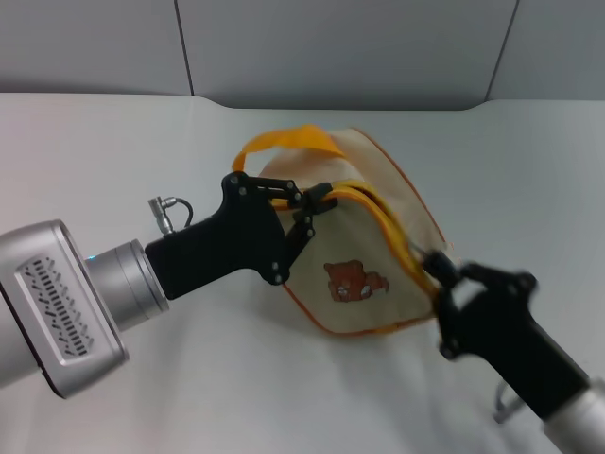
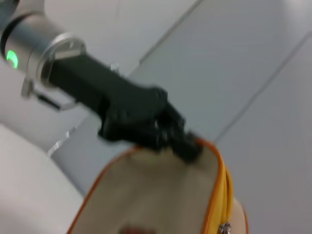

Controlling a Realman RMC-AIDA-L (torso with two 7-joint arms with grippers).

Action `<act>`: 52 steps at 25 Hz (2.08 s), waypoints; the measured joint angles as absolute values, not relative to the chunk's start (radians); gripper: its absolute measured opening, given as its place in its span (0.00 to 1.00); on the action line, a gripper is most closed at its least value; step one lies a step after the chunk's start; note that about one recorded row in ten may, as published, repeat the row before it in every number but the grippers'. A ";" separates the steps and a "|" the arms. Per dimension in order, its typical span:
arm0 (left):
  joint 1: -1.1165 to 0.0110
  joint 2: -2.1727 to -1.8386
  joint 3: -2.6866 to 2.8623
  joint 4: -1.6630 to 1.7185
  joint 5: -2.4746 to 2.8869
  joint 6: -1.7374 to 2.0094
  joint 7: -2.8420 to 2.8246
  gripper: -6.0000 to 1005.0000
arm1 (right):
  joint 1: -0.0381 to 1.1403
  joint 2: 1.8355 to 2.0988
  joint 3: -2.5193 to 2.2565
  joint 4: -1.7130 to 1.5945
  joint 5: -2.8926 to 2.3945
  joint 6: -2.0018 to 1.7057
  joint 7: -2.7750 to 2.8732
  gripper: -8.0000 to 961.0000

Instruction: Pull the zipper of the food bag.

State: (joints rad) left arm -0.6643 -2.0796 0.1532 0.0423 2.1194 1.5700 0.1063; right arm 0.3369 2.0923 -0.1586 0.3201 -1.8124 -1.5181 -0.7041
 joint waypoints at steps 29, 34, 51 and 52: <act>-0.462 -2.067 0.082 -0.072 2.156 1.543 -0.231 0.16 | 0.345 2.075 -0.138 -0.218 -2.140 -1.851 0.504 0.62; -0.477 -2.070 0.149 0.060 2.216 1.624 -0.438 0.25 | 0.431 2.062 -0.224 -0.311 -2.242 -1.869 0.728 0.72; -0.463 -2.071 0.353 0.267 2.233 1.787 -0.648 0.80 | 0.503 2.062 -0.396 -0.356 -2.245 -1.853 0.845 0.83; -0.462 -2.071 0.353 0.267 2.233 1.785 -0.646 0.80 | 0.503 2.062 -0.396 -0.356 -2.245 -1.853 0.845 0.83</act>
State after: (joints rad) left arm -0.4625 -2.0714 0.3534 0.2673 2.2335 1.7849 -0.6463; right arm 0.5030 2.0616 -0.3964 -0.3562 -2.2447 -1.8533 0.8454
